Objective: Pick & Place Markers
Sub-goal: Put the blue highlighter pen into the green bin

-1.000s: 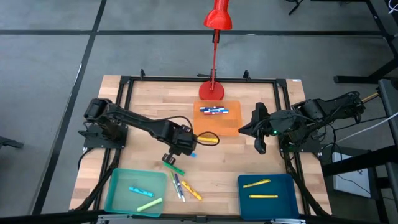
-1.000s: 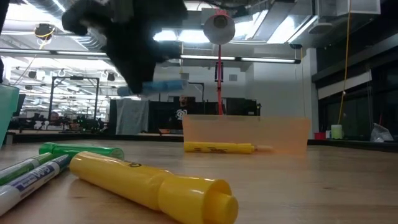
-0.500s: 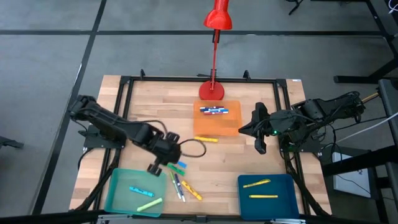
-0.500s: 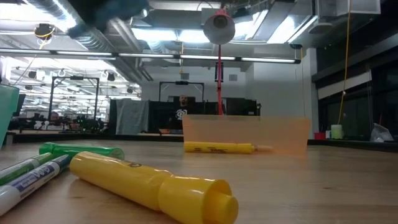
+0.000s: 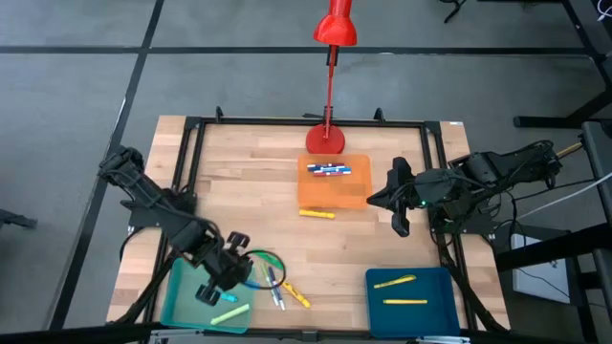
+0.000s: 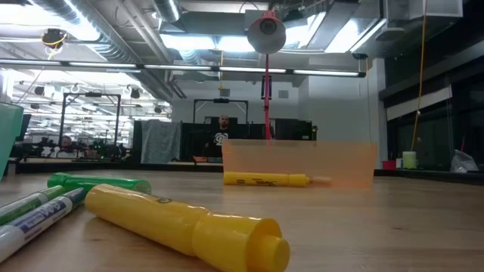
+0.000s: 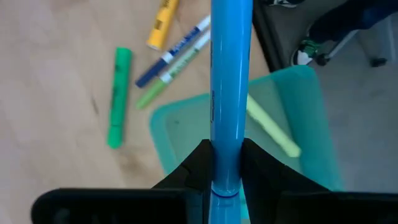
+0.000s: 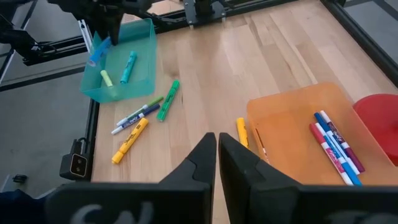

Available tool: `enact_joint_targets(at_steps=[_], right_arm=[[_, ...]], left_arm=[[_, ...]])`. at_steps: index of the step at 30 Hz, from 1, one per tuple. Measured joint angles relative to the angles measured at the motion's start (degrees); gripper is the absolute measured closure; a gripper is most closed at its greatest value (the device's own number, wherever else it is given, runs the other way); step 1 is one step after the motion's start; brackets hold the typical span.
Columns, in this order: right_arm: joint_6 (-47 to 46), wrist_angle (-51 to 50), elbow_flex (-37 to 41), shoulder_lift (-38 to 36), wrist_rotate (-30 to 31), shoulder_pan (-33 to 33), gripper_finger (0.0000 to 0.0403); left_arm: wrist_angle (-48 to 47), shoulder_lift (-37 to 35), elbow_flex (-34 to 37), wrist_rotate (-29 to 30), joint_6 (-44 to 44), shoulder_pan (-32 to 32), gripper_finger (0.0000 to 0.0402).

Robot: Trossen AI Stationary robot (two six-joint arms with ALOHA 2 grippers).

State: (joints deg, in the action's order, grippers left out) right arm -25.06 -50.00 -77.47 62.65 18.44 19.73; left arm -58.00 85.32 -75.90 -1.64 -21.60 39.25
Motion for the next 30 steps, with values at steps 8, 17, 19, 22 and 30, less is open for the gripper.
enact_joint_targets(at_steps=[8, 17, 19, 22, 30], right_arm=[[0.57, 0.0, 0.0, 0.0, -0.04, 0.02, 0.0382], [8.26, 6.23, 0.0, -0.08, -0.02, 3.31, 0.0382], [8.97, 7.94, 0.0, -0.14, 0.01, 4.37, 0.0382], [9.05, 9.07, 0.0, -0.45, -0.04, 5.95, 0.0382], [10.74, 8.74, 0.0, -4.59, 0.0, 9.93, 0.0382]], left_arm=[[-0.6, 1.13, 0.46, 0.07, -7.03, 4.97, 0.0347], [0.11, 1.46, 4.66, 0.29, -12.71, 6.89, 0.0347], [0.63, 1.46, 5.55, 0.26, -13.62, 6.9, 0.0347], [1.21, 1.46, 6.9, -0.17, -14.19, 6.99, 0.0347], [1.44, 1.46, 8.26, -0.29, -14.7, 7.12, 0.0347]])
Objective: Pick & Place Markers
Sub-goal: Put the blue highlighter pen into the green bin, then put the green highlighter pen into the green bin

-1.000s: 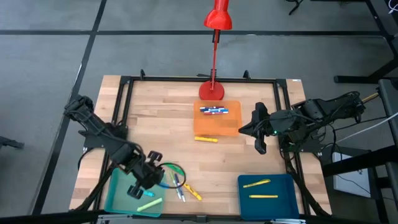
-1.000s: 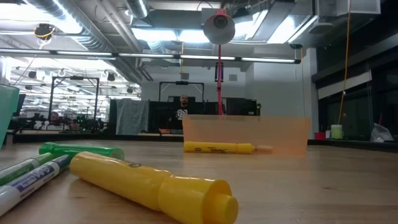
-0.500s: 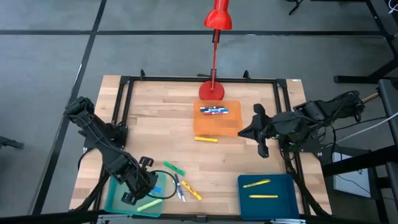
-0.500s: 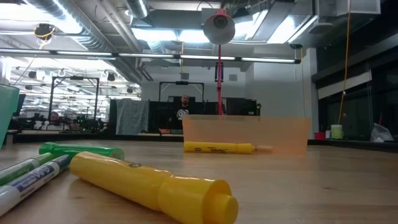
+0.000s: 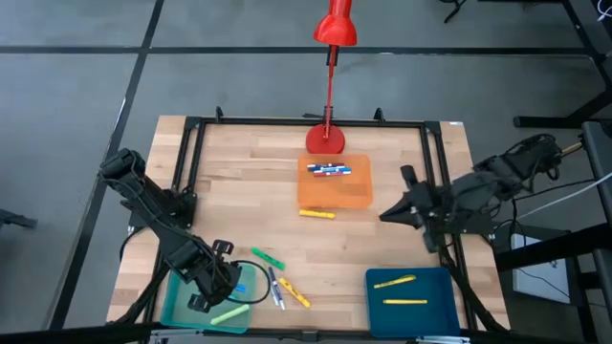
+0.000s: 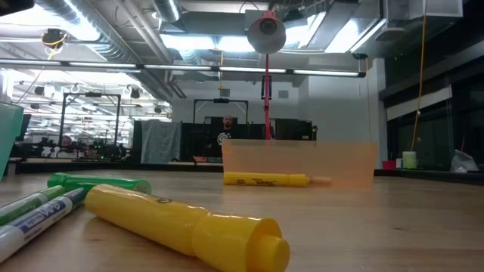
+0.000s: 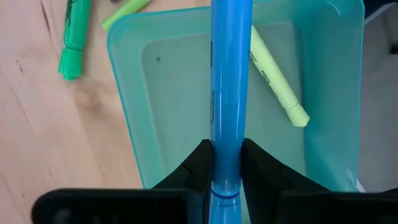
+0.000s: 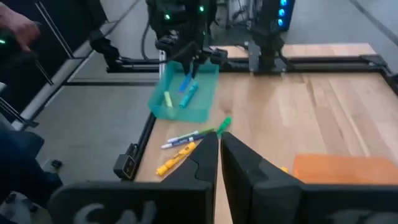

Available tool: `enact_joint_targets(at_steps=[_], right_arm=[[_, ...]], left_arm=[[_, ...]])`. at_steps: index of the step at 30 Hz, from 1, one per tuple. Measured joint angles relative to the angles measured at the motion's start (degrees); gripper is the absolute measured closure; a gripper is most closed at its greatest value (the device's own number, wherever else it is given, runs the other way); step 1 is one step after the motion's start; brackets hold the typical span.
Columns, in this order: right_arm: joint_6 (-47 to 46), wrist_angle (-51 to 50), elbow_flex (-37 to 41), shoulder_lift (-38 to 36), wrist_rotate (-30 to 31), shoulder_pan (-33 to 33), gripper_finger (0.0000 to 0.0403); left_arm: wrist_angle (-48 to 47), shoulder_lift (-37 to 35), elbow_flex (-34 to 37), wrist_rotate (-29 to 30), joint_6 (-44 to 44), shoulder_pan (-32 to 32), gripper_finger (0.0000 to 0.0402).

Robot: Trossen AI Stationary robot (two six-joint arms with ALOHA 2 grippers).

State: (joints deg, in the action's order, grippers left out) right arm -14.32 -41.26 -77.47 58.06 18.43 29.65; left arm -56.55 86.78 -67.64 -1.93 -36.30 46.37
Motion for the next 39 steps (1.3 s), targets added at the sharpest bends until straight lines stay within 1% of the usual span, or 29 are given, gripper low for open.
enact_joint_targets(at_steps=[3, 5, 9, 14, 18, 22, 25, 29, 34, 36, 39], right_arm=[[0.25, -1.02, 0.11, -2.4, 0.04, 0.28, 0.0382], [1.07, 0.35, 1.72, -4.43, 0.06, 0.28, 0.0382], [1.27, 2.59, 8.1, -9.44, 0.03, 0.26, 0.0383], [1.69, 6.46, 16.69, -16.11, 0.03, 0.26, 0.0399], [0.36, 10.7, 22.85, -21.24, -0.02, 0.25, 0.0393], [-0.49, 13.39, 27.08, -25.54, -0.01, 0.24, 0.0396], [-0.54, 15.3, 28.48, -27.6, -0.02, 0.24, 0.0399], [-0.44, 16.85, 28.68, -28.87, 0.03, 0.24, 0.0395], [-0.34, 17.38, 28.65, -29.05, 0.0, 0.24, 0.0395], [-0.63, 17.36, 28.65, -28.96, 0.0, 0.24, 0.0398], [-1.75, 17.38, 28.65, -28.96, 0.0, 0.24, 0.0399]], left_arm=[[0.0, 0.0, 0.0, 0.02, -0.04, 0.0, 0.0347], [0.0, 0.0, 0.0, 0.32, -0.04, 0.0, 0.0347], [0.0, 0.0, 0.0, 0.53, -0.1, -0.02, 0.0347], [0.0, 0.0, 0.02, 0.74, -1.73, 0.0, 0.0347], [0.04, 0.0, 0.09, 0.81, -3.66, 0.0, 0.0347], [2.85, 0.0, 1.99, -0.01, -5.67, 0.12, 0.0347], [4.48, 0.04, 4.23, -0.71, -7.94, 0.56, 0.0347], [4.52, 0.03, 7.55, 0.36, -12.64, 0.84, 0.0344], [5.93, 0.04, 11.35, 0.41, -13.04, 0.85, 0.0291], [6.92, 0.04, 12.18, 0.36, -13.04, 0.85, 0.0283], [7.58, 0.03, 12.35, 0.28, -12.85, 0.85, 0.0284]])
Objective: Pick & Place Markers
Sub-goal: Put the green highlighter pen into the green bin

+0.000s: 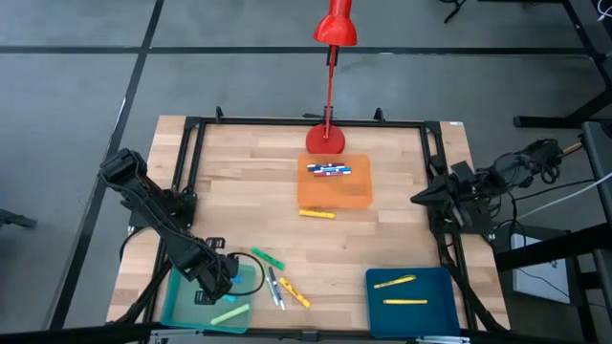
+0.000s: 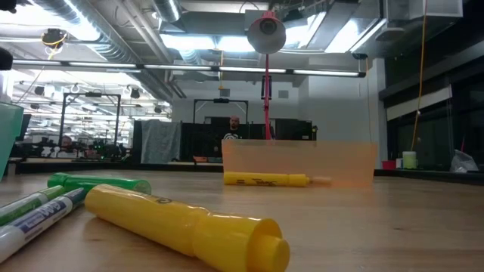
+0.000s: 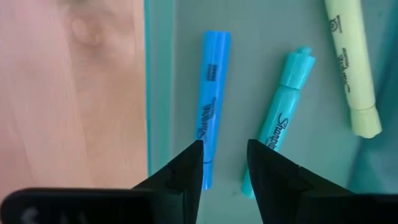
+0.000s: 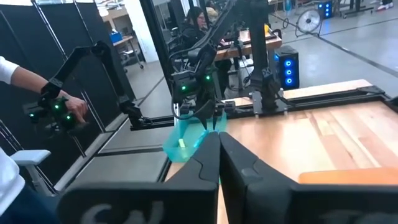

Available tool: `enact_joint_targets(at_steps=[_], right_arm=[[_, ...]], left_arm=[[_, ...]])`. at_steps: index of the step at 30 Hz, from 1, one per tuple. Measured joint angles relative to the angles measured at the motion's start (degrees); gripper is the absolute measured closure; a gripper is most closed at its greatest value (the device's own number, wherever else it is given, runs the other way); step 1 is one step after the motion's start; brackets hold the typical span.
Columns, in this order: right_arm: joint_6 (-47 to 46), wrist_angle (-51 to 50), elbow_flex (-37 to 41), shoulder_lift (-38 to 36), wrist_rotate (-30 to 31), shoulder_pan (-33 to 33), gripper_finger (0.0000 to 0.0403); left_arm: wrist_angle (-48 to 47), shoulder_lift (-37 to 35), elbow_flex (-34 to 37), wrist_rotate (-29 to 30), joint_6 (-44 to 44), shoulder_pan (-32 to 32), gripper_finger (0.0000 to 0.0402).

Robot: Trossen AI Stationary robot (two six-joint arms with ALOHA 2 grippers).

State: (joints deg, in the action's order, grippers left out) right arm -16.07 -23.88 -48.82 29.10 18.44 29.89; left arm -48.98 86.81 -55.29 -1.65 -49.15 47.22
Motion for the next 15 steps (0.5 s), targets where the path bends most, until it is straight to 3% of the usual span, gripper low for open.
enact_joint_targets(at_steps=[4, 10, 15], right_arm=[[-0.28, 0.27, 0.0, 0.0, 0.0, 0.0, 0.0392], [-0.4, 0.37, 0.0, 0.0, 0.0, 0.0, 0.0396], [-0.4, 0.43, 0.0, 0.0, 0.01, 0.0, 0.0398]], left_arm=[[0.62, 0.0, 0.0, -1.72, 0.2, 0.0, 0.0292], [0.82, 0.0, -2.09, -9.28, 0.38, -0.57, 0.03], [0.86, 0.0, -6.34, -9.84, 2.26, -1.31, 0.03]])
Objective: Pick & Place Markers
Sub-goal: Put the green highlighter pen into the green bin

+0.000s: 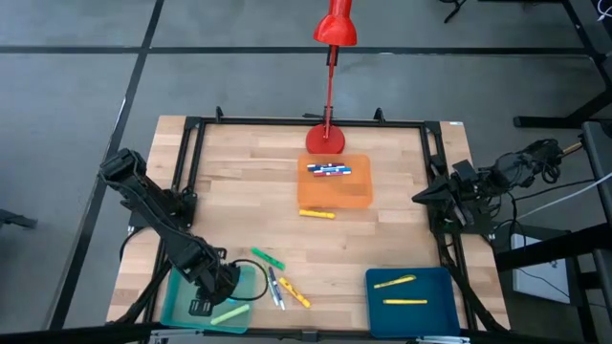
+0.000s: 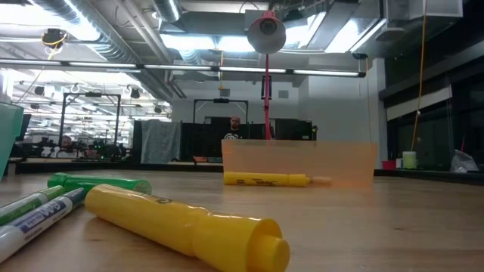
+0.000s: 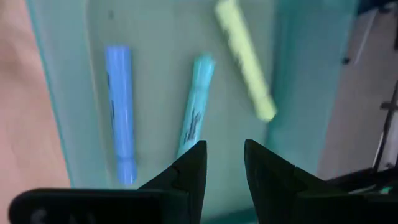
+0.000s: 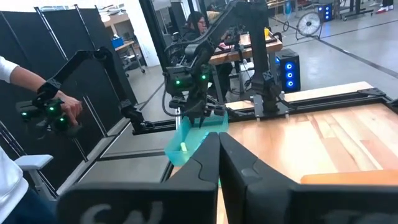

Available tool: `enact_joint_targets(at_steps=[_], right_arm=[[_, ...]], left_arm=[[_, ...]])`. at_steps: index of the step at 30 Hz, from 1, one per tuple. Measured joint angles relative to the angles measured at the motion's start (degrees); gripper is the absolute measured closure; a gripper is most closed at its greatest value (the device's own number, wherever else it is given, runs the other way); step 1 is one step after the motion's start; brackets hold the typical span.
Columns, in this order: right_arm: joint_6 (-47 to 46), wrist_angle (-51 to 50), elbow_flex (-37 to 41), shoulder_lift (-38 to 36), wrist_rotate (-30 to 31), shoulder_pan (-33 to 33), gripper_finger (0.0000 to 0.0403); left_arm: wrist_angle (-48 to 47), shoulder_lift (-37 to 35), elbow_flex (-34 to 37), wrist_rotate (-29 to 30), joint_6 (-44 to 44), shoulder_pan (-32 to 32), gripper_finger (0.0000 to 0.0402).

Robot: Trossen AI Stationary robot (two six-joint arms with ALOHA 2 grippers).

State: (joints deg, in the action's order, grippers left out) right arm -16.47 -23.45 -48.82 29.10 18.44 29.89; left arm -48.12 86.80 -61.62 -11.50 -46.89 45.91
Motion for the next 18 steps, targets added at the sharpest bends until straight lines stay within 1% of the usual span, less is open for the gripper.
enact_joint_targets(at_steps=[5, 9, 14, 18], right_arm=[[-1.14, 0.03, 0.0, 0.0, 0.01, 0.0, 0.0388], [-1.35, 0.03, 0.0, 0.0, 0.01, 0.0, 0.0392], [-2.15, 0.04, 0.0, 0.0, 0.01, 0.0, 0.0399], [-3.94, 0.03, 0.0, 0.0, 0.01, 0.0, 0.0392]], left_arm=[[-0.04, -0.02, -4.56, 3.92, 2.34, -3.57, 0.0303], [-0.02, -0.02, -7.73, 7.38, 6.57, -8.13, 0.0304], [0.19, -0.04, -9.35, 7.27, 11.34, -13.9, 0.0304], [0.85, -0.04, -10.09, 6.12, 14.69, -17.68, 0.0304]])
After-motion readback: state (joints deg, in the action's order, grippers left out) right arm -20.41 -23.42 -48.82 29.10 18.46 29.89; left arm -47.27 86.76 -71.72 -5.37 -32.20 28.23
